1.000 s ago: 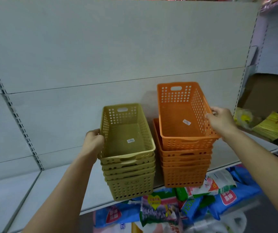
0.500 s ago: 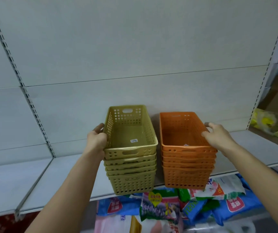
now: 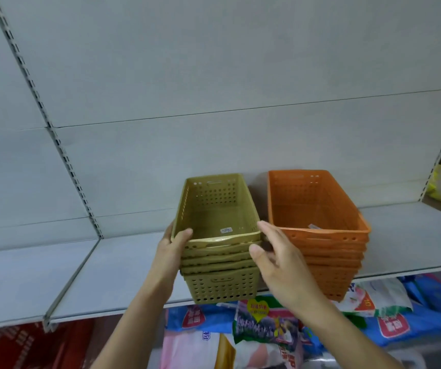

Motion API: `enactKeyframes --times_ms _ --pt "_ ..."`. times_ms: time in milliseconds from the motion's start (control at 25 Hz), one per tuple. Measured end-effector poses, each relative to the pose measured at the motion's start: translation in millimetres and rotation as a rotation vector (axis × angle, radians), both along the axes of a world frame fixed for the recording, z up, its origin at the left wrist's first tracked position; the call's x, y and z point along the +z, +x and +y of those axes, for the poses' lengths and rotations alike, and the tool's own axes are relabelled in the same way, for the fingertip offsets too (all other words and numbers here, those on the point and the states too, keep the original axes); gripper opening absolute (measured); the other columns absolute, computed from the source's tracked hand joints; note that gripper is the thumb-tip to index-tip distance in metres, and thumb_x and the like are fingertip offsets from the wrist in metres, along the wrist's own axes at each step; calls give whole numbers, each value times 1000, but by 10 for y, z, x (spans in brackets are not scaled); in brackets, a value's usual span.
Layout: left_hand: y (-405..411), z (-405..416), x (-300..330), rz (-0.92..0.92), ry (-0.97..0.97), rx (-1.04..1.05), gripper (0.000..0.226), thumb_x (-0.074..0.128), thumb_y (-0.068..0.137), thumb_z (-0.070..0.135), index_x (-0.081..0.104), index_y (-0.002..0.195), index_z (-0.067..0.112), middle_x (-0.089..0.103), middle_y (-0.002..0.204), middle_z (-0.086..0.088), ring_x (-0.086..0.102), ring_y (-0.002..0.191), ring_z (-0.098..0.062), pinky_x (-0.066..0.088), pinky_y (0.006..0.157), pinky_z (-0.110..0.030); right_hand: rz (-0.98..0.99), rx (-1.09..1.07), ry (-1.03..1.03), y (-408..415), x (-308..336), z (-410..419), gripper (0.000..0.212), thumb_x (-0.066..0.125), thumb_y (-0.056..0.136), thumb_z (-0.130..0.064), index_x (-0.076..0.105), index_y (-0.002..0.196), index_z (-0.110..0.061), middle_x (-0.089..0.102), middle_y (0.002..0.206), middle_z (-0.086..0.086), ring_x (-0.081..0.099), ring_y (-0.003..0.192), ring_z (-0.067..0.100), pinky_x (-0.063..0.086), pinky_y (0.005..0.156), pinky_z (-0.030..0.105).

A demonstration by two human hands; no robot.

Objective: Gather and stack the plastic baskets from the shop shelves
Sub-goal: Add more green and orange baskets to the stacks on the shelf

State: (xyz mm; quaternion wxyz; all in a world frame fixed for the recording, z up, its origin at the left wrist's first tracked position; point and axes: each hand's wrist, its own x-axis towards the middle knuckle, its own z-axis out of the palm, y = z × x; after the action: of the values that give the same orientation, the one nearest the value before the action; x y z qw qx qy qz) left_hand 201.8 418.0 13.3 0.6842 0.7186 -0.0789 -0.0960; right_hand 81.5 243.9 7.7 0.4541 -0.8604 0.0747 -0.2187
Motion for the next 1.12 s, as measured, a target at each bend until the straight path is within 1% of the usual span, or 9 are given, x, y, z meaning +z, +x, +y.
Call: enactKeyframes --times_ms 80,200,360,440,560,680,840,960,1120 --pt "10 31 30 -39 38 43 32 46 95 9 65 110 30 67 88 -1 60 79 -16 52 70 -34 13 -31 28 57 -137 115 63 46 98 -36 17 154 -31 16 160 -17 19 144 0 24 120 37" --pt "153 210 73 -49 68 8 41 46 90 1 69 100 33 70 90 -3 62 83 -17 54 75 -33 20 -19 139 111 -247 250 68 39 98 -48 2 154 -38 9 151 -29 16 144 -1 18 121 37" --pt "315 410 -107 12 -27 28 34 49 94 15 68 117 32 71 105 -3 63 102 -20 53 78 -36 91 -17 363 280 -310 361 66 29 85 -74 25 145 -47 37 142 -25 35 134 0 31 110 28" --pt "317 409 -220 75 -41 -8 32 46 98 31 63 125 34 70 113 -3 63 108 -23 55 85 -45 94 12 535 336 -293 422 52 33 85 -66 31 135 -50 47 122 -33 47 110 -18 38 86 7" --pt "267 332 -301 122 -127 10 39 45 98 40 61 131 28 70 106 -1 63 101 -23 54 82 -45 0 9 614 373 -273 479 51 35 87 -59 26 136 -53 43 113 -42 45 88 -35 40 66 -3" --pt "209 321 -306 102 -212 91 38 50 96 36 64 128 22 69 96 -3 62 90 -23 51 71 -37 -69 -21 634 407 -259 507 46 41 89 -57 35 134 -55 50 112 -39 51 99 -23 41 71 5" --pt "28 431 -209 15 -234 96 36 51 96 36 66 127 27 72 104 -5 64 99 -27 52 74 -42 -175 18 579 373 -158 492 43 48 95 -46 45 138 -45 62 113 -28 58 95 -21 45 69 1" --pt "-140 455 110 -122 -291 97 34 51 96 33 66 127 30 74 104 -1 66 98 -26 53 69 -37 -289 51 533 295 94 466 42 50 95 -46 49 136 -41 66 118 -20 60 106 -9 49 86 12" --pt "-423 310 670 -349 -351 35 44 55 90 39 59 134 38 73 115 5 68 108 -22 56 78 -39 -478 103 484 128 622 283 37 46 99 -23 50 131 -40 68 103 -30 62 98 -10 49 74 8"
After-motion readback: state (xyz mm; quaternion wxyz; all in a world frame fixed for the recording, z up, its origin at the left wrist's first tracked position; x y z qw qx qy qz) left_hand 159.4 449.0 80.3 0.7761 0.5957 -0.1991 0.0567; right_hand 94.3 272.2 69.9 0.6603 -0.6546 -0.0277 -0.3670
